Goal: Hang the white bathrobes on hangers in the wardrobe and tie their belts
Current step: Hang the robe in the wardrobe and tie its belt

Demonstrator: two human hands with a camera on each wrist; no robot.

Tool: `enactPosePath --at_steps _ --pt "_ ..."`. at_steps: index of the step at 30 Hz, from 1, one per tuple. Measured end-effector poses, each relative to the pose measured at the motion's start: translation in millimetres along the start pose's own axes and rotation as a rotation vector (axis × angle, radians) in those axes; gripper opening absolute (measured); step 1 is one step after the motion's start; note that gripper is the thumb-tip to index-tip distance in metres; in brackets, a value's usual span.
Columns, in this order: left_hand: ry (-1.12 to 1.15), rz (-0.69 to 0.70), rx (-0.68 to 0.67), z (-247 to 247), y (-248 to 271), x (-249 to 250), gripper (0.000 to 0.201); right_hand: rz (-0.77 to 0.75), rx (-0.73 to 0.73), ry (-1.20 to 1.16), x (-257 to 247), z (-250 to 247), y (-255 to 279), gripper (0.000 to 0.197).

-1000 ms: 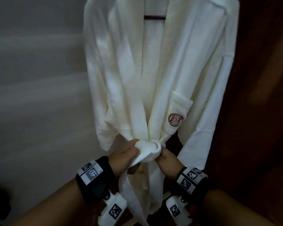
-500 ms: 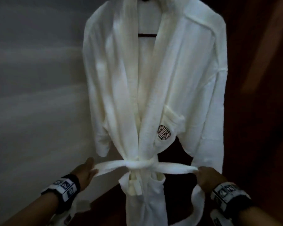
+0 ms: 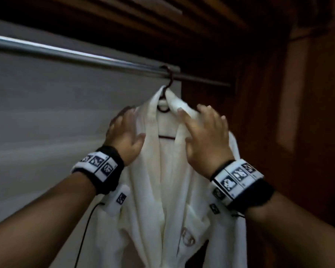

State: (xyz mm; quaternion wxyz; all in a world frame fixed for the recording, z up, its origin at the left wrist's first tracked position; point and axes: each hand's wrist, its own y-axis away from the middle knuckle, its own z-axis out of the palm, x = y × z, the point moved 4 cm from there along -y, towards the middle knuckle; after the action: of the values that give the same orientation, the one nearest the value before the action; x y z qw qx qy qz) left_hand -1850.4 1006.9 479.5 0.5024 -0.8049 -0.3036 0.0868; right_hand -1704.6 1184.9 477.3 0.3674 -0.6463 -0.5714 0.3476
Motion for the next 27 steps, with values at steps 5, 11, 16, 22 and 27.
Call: enactPosePath --at_steps 5,11,16,22,27 --pt "-0.194 -0.036 -0.246 34 -66 25 0.076 0.043 -0.146 0.188 34 32 -41 0.091" --pt "-0.177 -0.104 -0.367 89 -89 63 0.081 0.121 -0.168 0.196 108 49 -54 0.085" --pt "-0.13 -0.104 -0.305 124 -107 86 0.074 0.193 -0.195 0.103 147 54 -65 0.076" --pt "-0.097 -0.135 -0.277 153 -104 80 0.086 0.144 -0.205 0.131 158 54 -59 0.087" --pt "-0.008 -0.102 -0.186 146 -84 97 0.084 0.167 -0.399 0.198 164 26 -2 0.093"
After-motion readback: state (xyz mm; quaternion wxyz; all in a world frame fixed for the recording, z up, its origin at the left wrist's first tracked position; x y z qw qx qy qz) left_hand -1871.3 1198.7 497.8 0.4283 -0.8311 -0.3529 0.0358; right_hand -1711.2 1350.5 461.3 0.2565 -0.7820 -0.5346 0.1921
